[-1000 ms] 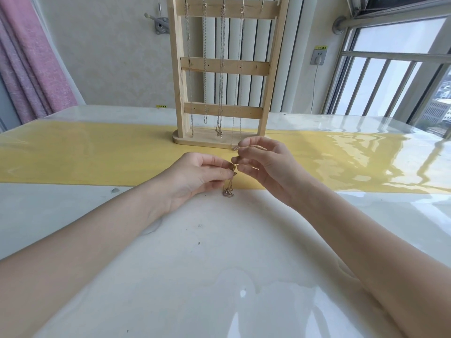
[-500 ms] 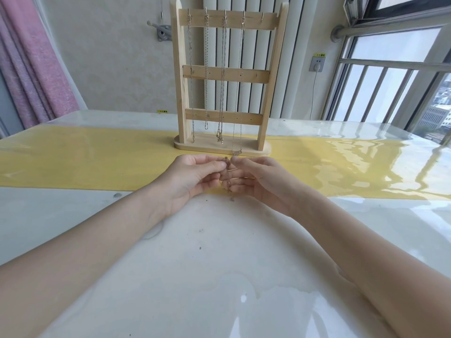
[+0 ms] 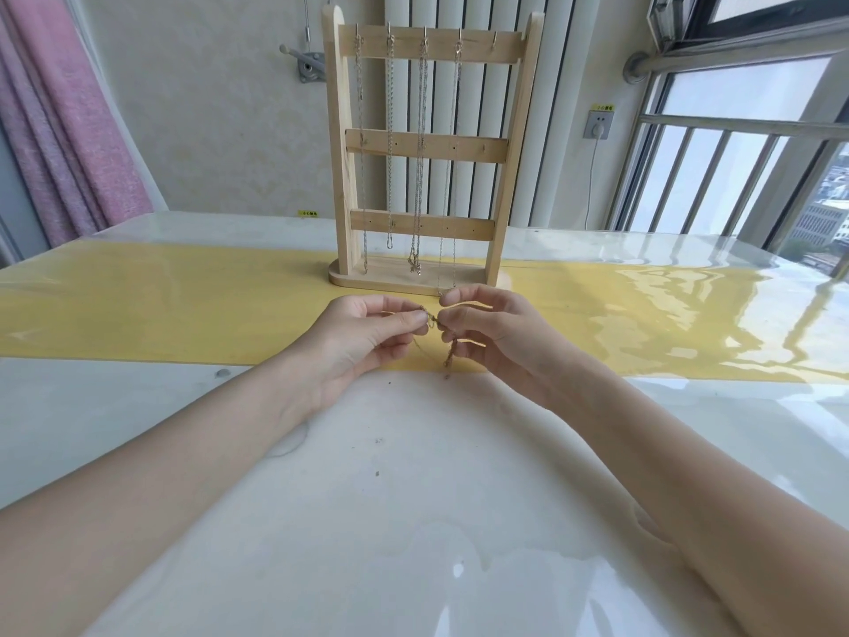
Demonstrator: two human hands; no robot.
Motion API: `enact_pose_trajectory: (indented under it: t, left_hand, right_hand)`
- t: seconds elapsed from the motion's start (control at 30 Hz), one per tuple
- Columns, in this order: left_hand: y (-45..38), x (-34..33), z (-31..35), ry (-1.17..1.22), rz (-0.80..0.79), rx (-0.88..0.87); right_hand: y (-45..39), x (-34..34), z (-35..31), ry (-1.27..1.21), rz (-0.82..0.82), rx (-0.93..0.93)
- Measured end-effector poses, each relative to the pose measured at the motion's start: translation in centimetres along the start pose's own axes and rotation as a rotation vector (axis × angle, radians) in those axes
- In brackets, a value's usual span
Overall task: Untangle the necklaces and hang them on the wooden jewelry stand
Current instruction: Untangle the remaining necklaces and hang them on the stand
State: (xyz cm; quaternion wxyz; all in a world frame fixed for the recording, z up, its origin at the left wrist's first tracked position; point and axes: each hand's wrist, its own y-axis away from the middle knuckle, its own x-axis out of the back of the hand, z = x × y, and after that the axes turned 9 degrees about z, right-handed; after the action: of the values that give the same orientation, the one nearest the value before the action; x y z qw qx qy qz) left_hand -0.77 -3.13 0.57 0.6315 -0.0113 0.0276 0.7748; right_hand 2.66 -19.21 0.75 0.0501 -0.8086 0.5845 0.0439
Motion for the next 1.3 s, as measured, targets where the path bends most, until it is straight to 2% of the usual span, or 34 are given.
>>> enact_pose_trajectory:
  t: [0.13, 0.23, 0.4, 0.53, 0.77, 1.03, 1.17, 1.3]
  left_hand:
    - [-0.2, 0.1, -0.1, -0.048, 0.056, -0.013]
    - [-0.3, -0.1, -0.2, -0.078, 0.100, -0.039]
    - [-0.2, -0.3, 0.2, 0.139, 0.068, 0.047]
    - [0.0, -0.4, 0.6, 0.259, 0.008, 0.099]
    - [-0.2, -0.6, 0.4, 0.141, 0.083, 0.037]
    - [0.0, -0.6, 0.5, 0.042, 0.035, -0.042]
    - [0.1, -0.7, 0.2, -0.076, 0.031, -0.158]
    - [-0.3, -0.2, 0.3, 0.037, 0.072, -0.117]
  right_hand:
    - [-0.3, 0.2, 0.0, -0.025, 0.084, -0.022]
    - [-0.3, 0.2, 0.0, -0.108, 0.067, -0.040]
    - [-0.1, 0.0, 0.0, -0.114, 0.003, -0.048]
    - [0.0, 0.0, 0.1, -0.014, -0.030, -0.040]
    - [0.3, -0.4, 0.1, 0.136, -0.107, -0.016]
    - [1.0, -1.0, 0.0, 0.390, -0.144, 0.053]
    - [0.9, -0.9, -0.1, 0.455, -0.097, 0.115]
    - [0.7, -0.7, -0.2, 0.547, -0.020, 0.162]
